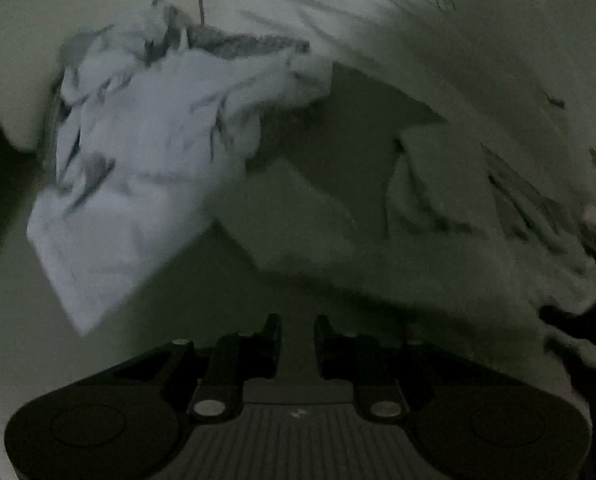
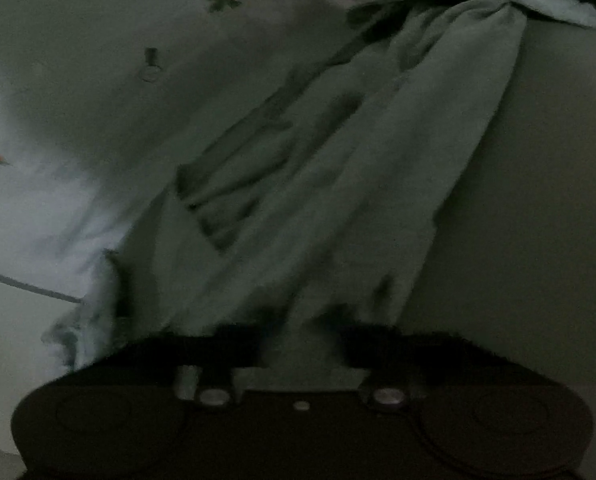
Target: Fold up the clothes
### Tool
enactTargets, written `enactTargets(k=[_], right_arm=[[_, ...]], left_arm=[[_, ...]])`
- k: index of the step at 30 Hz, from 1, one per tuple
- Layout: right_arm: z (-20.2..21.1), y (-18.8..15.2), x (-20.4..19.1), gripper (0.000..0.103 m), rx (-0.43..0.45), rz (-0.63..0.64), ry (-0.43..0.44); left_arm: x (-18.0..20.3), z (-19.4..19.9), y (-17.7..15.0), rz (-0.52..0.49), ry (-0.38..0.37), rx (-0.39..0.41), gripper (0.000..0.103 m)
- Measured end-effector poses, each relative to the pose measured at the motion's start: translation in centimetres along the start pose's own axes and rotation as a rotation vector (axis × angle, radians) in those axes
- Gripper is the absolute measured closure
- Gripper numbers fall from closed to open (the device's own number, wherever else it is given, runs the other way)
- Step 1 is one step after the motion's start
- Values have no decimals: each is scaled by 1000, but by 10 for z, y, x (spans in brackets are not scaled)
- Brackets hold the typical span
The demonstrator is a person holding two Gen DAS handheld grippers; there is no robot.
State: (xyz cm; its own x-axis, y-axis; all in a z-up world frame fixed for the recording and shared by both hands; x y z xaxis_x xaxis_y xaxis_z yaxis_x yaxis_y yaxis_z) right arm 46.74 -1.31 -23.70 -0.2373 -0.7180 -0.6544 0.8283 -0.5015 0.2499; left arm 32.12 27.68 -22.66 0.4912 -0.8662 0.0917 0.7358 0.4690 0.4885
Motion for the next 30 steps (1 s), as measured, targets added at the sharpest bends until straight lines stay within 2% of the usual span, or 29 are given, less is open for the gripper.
enactTargets(k=[2,6,10,14,17,19,22,24,25,26,27,28,30], right_arm=[[14,-1,4,99,25,-36,28],[91,-8,12,100,112,61,45],[187,13,71,100,259,74,-16],[302,58,167,101,536,97,-277],[360,95,230,101,665,108,-432],[383,115,251,101,739,124,-512],[397,145,259,101,871,215,-718],[386,161,272,98,817,200,-825],[378,164,278,95,784,146,-821],[367,161,279,94,756,111,-778],[357,157,279,88,728,76,-735],[346,154,279,73,699,41,-692],[321,137,272,60,653,20,-633]], left_arm=[[2,16,2,-18,-2,25,81],[15,40,14,-50,10,93,78],[33,67,14,-67,0,149,78],[49,80,2,-82,-8,175,74],[60,80,-10,-95,-7,163,72],[66,78,-15,-111,-1,152,72],[73,74,-20,-126,4,140,67],[77,67,-21,-131,-10,121,63],[80,63,-22,-135,-16,110,62],[83,58,-22,-141,-22,99,61],[87,53,-23,-149,-31,87,60],[93,47,-23,-161,-43,75,55],[106,33,-22,-191,-74,49,46]])
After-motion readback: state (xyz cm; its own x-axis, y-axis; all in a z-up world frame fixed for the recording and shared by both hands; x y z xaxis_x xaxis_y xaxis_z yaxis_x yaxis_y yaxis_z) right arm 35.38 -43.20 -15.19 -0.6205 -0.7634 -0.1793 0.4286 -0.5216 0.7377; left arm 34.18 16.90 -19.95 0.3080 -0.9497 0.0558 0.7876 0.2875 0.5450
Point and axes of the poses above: each gripper's, at about its wrist camera, not at the fingertips, and z roughly against the way its jaws point, x to its right, y to its top, the point moved 8 cm from there along -z, roughly the way its jaws point, and after that the axes turned 6 degrees about -z, right-handed, at the moved point
